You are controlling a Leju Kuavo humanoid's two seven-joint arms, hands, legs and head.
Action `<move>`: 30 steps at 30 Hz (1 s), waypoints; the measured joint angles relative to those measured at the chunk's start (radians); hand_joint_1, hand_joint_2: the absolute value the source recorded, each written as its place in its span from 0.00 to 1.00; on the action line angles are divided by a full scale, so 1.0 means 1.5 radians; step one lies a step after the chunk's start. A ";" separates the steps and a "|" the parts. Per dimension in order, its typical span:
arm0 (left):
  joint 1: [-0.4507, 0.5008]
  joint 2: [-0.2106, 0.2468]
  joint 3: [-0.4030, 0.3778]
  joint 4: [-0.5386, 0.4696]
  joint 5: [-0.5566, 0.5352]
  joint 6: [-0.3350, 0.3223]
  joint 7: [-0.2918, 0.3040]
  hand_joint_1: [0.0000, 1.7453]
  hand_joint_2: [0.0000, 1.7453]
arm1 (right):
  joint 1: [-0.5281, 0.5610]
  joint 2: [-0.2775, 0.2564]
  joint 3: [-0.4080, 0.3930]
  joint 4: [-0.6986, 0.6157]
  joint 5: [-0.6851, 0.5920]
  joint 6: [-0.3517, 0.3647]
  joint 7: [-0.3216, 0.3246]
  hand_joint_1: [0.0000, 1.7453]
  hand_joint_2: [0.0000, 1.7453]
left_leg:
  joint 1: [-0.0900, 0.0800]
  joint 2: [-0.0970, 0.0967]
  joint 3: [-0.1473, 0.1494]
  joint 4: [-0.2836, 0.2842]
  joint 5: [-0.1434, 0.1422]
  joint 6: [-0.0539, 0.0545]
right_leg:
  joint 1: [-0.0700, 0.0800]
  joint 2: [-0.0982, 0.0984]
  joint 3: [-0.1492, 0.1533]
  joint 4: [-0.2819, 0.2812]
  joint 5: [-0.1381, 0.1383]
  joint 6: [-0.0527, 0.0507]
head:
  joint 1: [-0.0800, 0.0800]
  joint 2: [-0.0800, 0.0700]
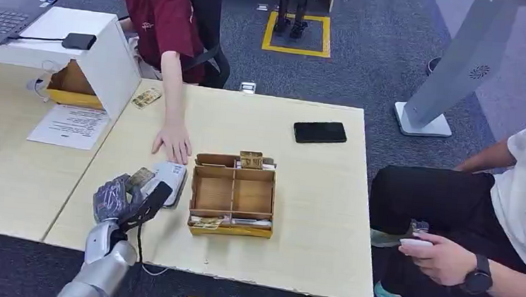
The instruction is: Pass the card to the sensor for recognition and then transmit it.
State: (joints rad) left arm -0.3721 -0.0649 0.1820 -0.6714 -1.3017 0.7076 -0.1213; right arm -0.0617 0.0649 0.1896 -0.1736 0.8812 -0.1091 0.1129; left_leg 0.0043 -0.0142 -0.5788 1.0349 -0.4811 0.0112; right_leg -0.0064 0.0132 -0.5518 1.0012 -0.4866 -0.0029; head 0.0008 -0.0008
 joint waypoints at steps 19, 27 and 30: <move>0.003 -0.010 0.035 0.005 -0.019 0.000 -0.020 1.00 1.00 | -0.001 0.002 -0.011 0.000 0.008 0.000 0.002 0.00 0.00 | 0.000 0.000 0.000 0.000 0.000 0.000 | 0.000 0.000 0.000 0.000 0.000 0.000 | 0.000 0.000; 0.001 -0.025 0.064 0.010 0.217 -0.057 -0.187 1.00 1.00 | -0.001 0.002 -0.017 0.000 0.015 0.000 0.002 0.00 0.00 | 0.000 0.000 0.000 0.000 0.000 0.000 | 0.000 0.000 0.000 0.000 0.000 0.000 | 0.000 0.000; 0.001 -0.025 0.064 0.010 0.217 -0.057 -0.187 1.00 1.00 | -0.001 0.002 -0.017 0.000 0.015 0.000 0.002 0.00 0.00 | 0.000 0.000 0.000 0.000 0.000 0.000 | 0.000 0.000 0.000 0.000 0.000 0.000 | 0.000 0.000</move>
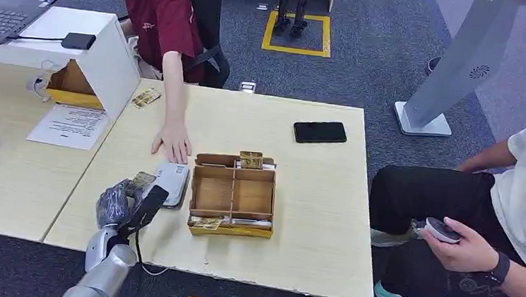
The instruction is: Pass the card to the sensor for recognition and then transmit it.
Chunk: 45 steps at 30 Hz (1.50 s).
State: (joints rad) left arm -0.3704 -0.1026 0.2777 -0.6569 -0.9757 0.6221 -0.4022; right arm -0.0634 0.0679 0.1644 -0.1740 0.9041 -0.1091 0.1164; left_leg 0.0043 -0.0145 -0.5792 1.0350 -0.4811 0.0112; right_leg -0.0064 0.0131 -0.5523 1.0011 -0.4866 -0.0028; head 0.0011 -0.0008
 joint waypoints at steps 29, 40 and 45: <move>-0.124 0.003 -0.056 -0.105 0.274 0.012 -0.092 1.00 1.00 | -0.005 0.003 -0.033 0.000 0.082 0.011 -0.005 0.00 0.00 | 0.000 0.000 0.000 0.000 0.001 0.001 | 0.000 0.000 0.000 0.000 0.001 0.001 | 0.000 0.000; -0.151 0.008 -0.068 -0.049 0.236 0.037 -0.081 1.00 1.00 | -0.005 0.003 -0.037 0.000 0.094 0.015 -0.004 0.00 0.00 | 0.000 0.000 0.000 0.000 0.001 0.001 | 0.000 0.001 0.000 0.000 0.001 0.001 | 0.000 0.000; -0.154 0.008 -0.068 -0.039 0.233 0.038 -0.081 1.00 1.00 | -0.005 0.003 -0.042 0.000 0.094 0.015 -0.005 0.00 0.00 | 0.000 0.000 0.000 0.000 0.001 0.001 | 0.000 0.001 0.000 0.000 0.001 0.001 | 0.000 0.000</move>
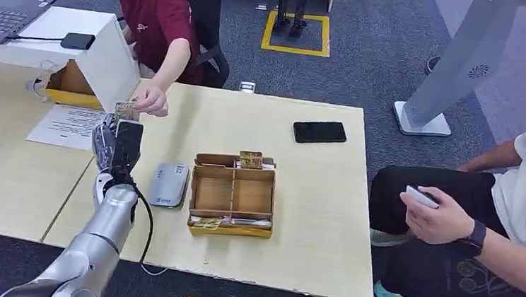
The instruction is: Pass the card to the sensor for recognition and then transmit it.
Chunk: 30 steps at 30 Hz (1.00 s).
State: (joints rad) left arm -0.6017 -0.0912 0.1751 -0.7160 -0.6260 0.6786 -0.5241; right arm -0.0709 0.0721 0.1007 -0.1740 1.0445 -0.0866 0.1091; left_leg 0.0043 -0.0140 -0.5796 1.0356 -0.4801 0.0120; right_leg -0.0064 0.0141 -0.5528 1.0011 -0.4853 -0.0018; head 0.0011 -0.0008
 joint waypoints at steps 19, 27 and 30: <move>0.024 0.001 -0.012 -0.023 0.092 -0.220 0.012 0.00 1.00 | 0.002 0.000 -0.026 0.000 -0.008 -0.002 0.010 0.00 0.00 | 0.000 0.000 0.000 0.000 0.000 0.000 | 0.000 0.000 0.000 0.000 0.000 0.000 | 0.000 0.000; 0.247 0.001 -0.172 -0.359 0.154 -0.369 0.013 0.00 1.00 | 0.013 0.001 -0.074 0.000 -0.027 -0.004 0.023 0.00 0.00 | -0.001 0.000 -0.002 0.000 -0.002 0.001 | 0.000 0.000 -0.001 -0.001 -0.001 0.001 | 0.000 0.000; 0.296 0.016 -0.209 -0.437 0.141 -0.364 0.004 0.00 1.00 | 0.013 0.001 -0.086 0.000 -0.033 -0.009 0.021 0.00 0.00 | -0.001 0.001 -0.001 0.000 -0.002 0.001 | 0.000 0.000 -0.001 -0.001 -0.001 0.001 | 0.000 0.000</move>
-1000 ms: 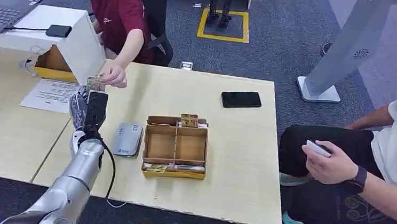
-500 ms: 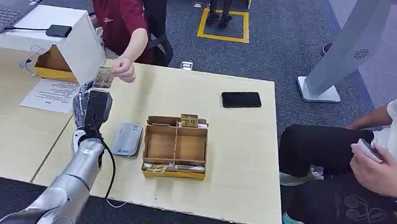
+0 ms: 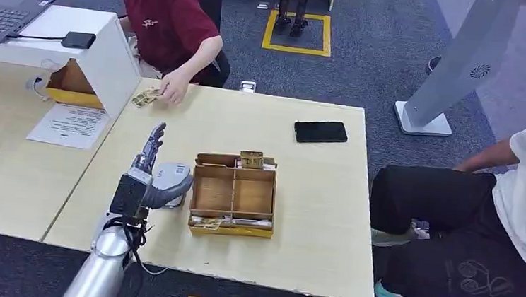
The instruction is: Pass the card to the sensor for recognition and then transmit it.
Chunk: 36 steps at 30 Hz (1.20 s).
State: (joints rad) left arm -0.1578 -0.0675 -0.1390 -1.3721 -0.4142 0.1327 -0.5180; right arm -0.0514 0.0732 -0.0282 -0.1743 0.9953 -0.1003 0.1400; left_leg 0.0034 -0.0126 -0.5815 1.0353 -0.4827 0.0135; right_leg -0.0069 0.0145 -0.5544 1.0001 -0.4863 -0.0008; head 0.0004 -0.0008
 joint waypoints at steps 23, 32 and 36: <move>0.168 0.100 -0.251 -0.131 -0.678 0.365 0.179 0.00 1.00 | 0.001 0.001 -0.058 -0.002 0.041 -0.006 0.004 0.00 0.00 | 0.000 0.000 0.000 0.000 0.000 0.000 | 0.000 -0.001 0.000 0.000 0.000 0.000 | -0.001 0.000; 0.143 0.098 -0.252 -0.053 -0.696 0.370 0.190 0.00 1.00 | -0.001 0.001 -0.069 -0.003 0.050 -0.007 -0.001 0.00 0.00 | 0.000 0.000 0.000 0.000 0.000 0.000 | 0.000 -0.001 0.000 0.000 0.000 0.000 | -0.001 0.000; 0.132 0.094 -0.252 -0.025 -0.681 0.370 0.189 0.00 1.00 | -0.001 0.001 -0.072 -0.003 0.057 -0.007 -0.003 0.00 0.00 | 0.000 0.000 0.000 0.000 0.000 0.000 | 0.000 -0.001 0.000 0.000 0.000 0.000 | -0.001 0.000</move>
State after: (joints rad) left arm 0.0409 0.0729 -0.5177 -1.4095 -1.4362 0.6882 -0.2339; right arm -0.0526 0.0744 -0.1362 -0.1785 1.0803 -0.1110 0.1358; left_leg 0.0035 -0.0133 -0.5821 1.0354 -0.4823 0.0138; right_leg -0.0069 0.0136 -0.5548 1.0001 -0.4863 -0.0006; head -0.0004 -0.0008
